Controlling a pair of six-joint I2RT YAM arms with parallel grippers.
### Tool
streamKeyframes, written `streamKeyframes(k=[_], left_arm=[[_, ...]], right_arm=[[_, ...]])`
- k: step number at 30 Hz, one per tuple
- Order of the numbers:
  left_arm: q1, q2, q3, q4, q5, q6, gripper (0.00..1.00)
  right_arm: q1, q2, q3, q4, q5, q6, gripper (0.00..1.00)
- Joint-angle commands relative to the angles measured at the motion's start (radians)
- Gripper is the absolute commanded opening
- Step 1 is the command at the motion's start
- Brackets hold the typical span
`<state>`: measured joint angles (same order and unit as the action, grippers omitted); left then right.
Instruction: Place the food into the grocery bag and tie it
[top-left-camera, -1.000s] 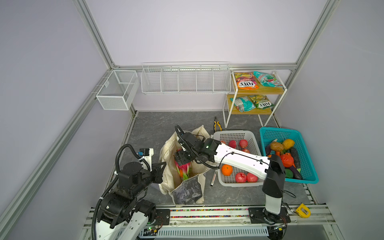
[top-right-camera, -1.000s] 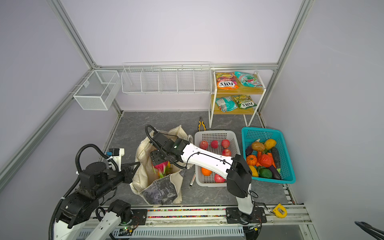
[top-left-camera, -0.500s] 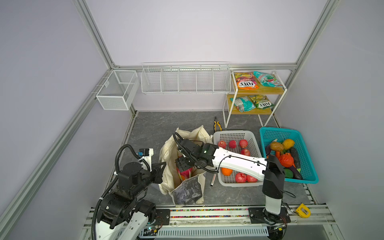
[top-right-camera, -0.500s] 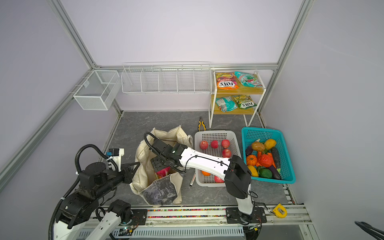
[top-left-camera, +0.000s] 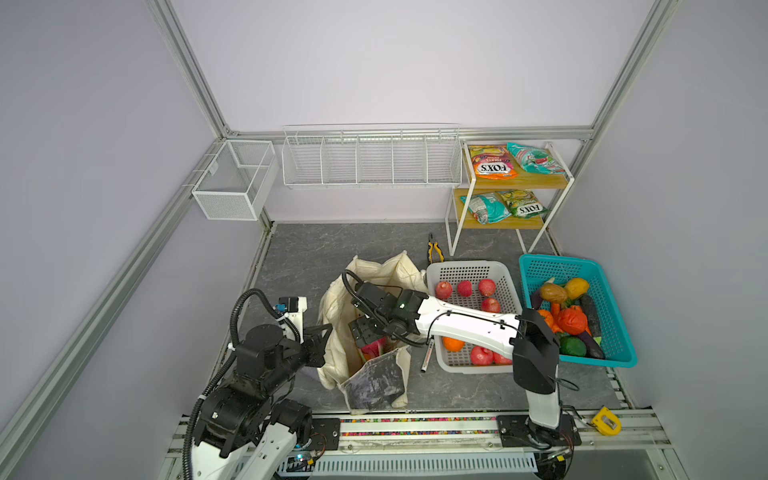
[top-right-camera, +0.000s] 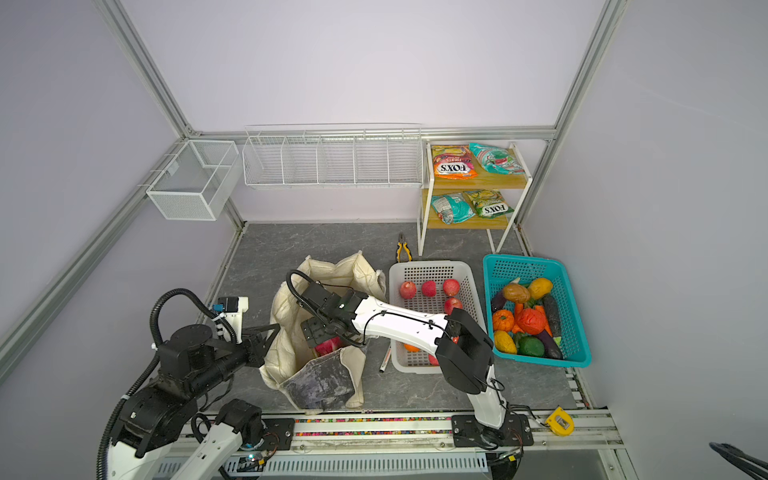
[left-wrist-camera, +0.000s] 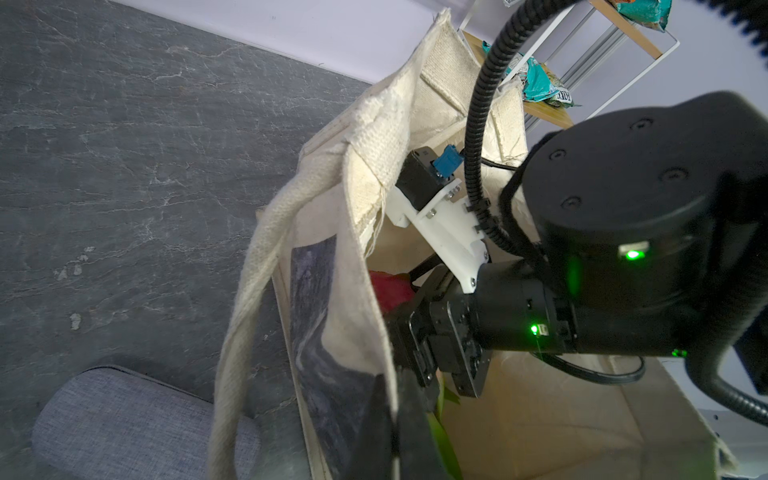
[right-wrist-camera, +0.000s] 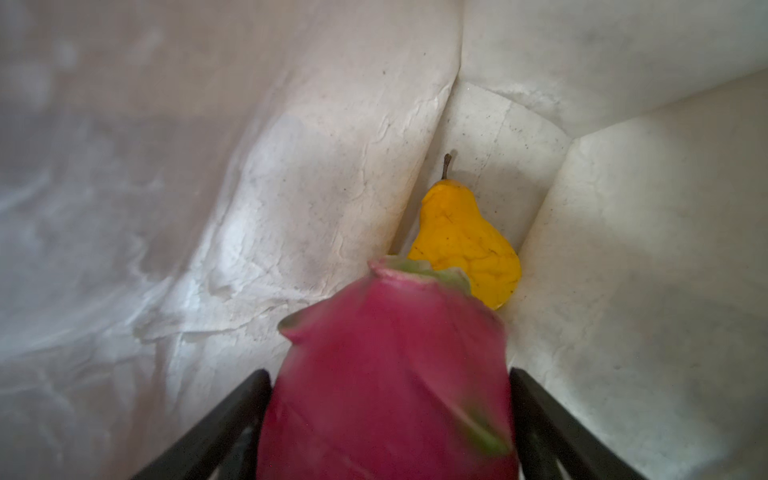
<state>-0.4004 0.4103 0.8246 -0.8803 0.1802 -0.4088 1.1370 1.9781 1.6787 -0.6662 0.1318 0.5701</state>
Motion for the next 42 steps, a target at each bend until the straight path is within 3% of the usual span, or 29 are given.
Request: streamKeyframes(k=[1,3,6,11,20,24,36,42], left_arm=[[-0.005,-0.017,-0.006,0.018,-0.008,0.013,0.0],[-0.005,-0.02,-0.005,0.018,-0.007,0.013,0.0],[-0.005,-0.028,-0.007,0.021,-0.005,0.013,0.0],[-0.005,-0.028,-0.008,0.022,-0.007,0.013,0.0],[-0.004,-0.011,-0.006,0.02,0.001,0.014,0.0],[-0.004,-0.008,-0.006,0.019,-0.004,0.013,0.0],[-0.005,0.004,-0.009,0.025,0.027,0.019,0.0],[-0.005,-0.007,-0.009,0.024,0.01,0.015,0.0]], right_arm=[[0.005,0.0,0.007,-0.059,0.039,0.006,0.97],[0.007,-0.002,0.01,-0.072,0.052,0.005,0.99],[0.014,-0.01,0.014,-0.09,0.075,0.008,0.88],[0.024,-0.04,0.045,-0.119,0.104,0.015,0.88],[0.029,-0.028,0.3,-0.228,0.159,-0.049,0.88],[0.029,-0.045,0.343,-0.237,0.176,-0.08,0.88],[0.024,-0.168,0.276,-0.162,0.2,-0.129,0.88],[0.013,-0.151,0.126,-0.086,0.187,-0.13,0.88]])
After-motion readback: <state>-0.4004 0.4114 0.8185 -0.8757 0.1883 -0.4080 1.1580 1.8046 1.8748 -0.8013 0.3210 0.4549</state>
